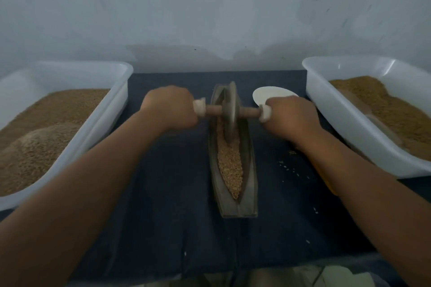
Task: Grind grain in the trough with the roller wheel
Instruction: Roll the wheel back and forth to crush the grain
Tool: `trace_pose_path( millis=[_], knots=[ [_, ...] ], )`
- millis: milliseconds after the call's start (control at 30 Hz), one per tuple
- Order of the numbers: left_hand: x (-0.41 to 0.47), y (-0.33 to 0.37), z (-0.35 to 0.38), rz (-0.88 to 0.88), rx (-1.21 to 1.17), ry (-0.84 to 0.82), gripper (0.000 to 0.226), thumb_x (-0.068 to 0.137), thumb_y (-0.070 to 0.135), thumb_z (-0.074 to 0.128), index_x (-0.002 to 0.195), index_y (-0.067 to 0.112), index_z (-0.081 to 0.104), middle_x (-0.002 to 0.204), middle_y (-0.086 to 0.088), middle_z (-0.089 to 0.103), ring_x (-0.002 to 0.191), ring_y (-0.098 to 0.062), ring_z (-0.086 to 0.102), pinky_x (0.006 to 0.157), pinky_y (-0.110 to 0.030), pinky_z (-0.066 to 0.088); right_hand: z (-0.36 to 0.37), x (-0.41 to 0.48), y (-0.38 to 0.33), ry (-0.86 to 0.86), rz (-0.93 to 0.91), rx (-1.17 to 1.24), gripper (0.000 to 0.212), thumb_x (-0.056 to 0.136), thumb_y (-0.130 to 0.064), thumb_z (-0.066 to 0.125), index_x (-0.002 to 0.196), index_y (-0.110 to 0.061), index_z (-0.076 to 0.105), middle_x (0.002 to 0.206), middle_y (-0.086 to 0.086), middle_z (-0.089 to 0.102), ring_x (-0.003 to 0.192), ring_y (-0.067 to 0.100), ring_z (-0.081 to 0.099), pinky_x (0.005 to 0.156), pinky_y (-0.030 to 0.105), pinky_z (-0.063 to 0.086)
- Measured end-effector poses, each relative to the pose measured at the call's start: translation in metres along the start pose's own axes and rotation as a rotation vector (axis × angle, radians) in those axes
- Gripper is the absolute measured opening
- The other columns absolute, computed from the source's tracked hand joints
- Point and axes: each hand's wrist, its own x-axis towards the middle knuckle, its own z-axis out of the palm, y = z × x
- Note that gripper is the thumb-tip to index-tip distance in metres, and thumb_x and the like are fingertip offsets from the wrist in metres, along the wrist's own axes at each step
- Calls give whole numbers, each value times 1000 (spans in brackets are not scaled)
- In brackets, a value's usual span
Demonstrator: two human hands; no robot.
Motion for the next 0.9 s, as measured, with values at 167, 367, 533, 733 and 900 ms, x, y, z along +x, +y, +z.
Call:
trace_pose_path(
  millis=[167,367,533,733,900],
  knots=[
    [4,4,-6,36,-15,-27,31,74,54,57,72,23,59,75,3,63,65,-17,59,65,-35,53,-6,14,-1,-109,1,39,27,87,-46,49,84,-22,61,86,-1,68,80,28,64,73,39,56],
    [-67,-11,13,173,-78,-191,28,62,51,53,62,24,60,55,10,58,52,-3,56,48,-23,37,-30,-58,13,-389,-89,74,42,59,-72,43,70,-37,63,66,-19,65,54,0,57,47,27,38],
    [-15,-4,10,94,-17,-105,30,70,54,55,70,24,58,72,8,62,66,-17,61,61,-32,47,-10,-23,2,-139,-11,-13,36,83,-61,47,73,-28,58,67,-8,57,65,16,57,56,31,44],
    [11,-6,17,-26,-77,-15,29,81,50,61,74,23,60,81,4,65,73,-23,62,68,-35,49,-17,17,-9,-16,-30,-44,25,72,-47,39,70,-25,50,61,-5,53,56,17,51,53,29,36],
    [-65,-10,27,74,-153,-151,25,71,49,58,66,25,60,62,10,61,57,-8,58,51,-26,41,-40,-30,1,-317,-128,-5,31,73,-58,56,66,-28,60,59,-6,60,55,8,57,49,28,41]
  ],
)
